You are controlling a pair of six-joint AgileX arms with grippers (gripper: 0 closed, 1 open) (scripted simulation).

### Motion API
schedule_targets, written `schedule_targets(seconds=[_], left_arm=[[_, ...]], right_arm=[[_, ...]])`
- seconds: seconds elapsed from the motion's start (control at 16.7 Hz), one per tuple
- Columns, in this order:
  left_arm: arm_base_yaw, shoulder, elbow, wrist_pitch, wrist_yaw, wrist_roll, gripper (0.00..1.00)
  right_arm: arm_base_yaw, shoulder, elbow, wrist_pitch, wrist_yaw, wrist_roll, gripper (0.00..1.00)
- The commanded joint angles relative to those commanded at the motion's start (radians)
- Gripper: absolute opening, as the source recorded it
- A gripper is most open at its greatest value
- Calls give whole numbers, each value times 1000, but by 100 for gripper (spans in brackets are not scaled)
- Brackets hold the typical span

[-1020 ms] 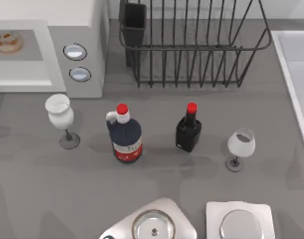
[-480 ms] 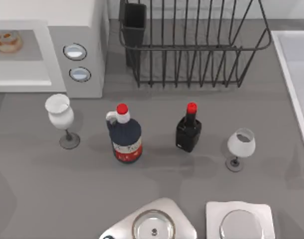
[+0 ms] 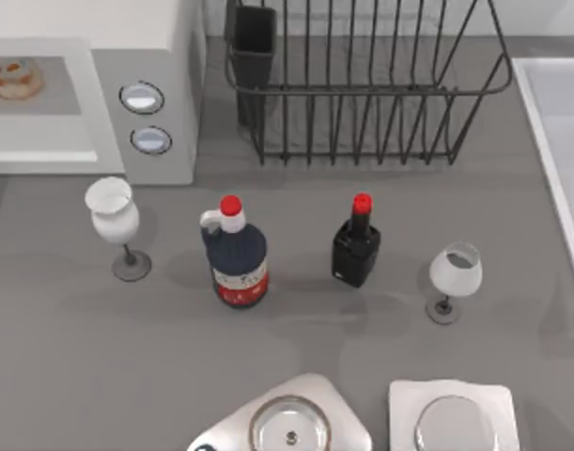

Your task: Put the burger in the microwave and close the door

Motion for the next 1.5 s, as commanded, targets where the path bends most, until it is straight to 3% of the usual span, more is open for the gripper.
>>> schedule_targets(seconds=[0.3, 0.72, 1.02, 1.26, 1.5], left_arm=[[-4, 12, -35, 41, -3, 1, 0], [2, 106, -235, 346, 1, 5, 0], [3, 120, -265, 382, 2, 5, 0], [-26, 77, -304, 404, -10, -17, 0], [-105, -67, -496, 485, -49, -100, 0]], right_arm=[[0, 0, 0, 0, 0, 0, 100], [0, 0, 0, 0, 0, 0, 100], [0, 0, 0, 0, 0, 0, 100], [0, 0, 0, 0, 0, 0, 100], [0, 0, 0, 0, 0, 0, 100]])
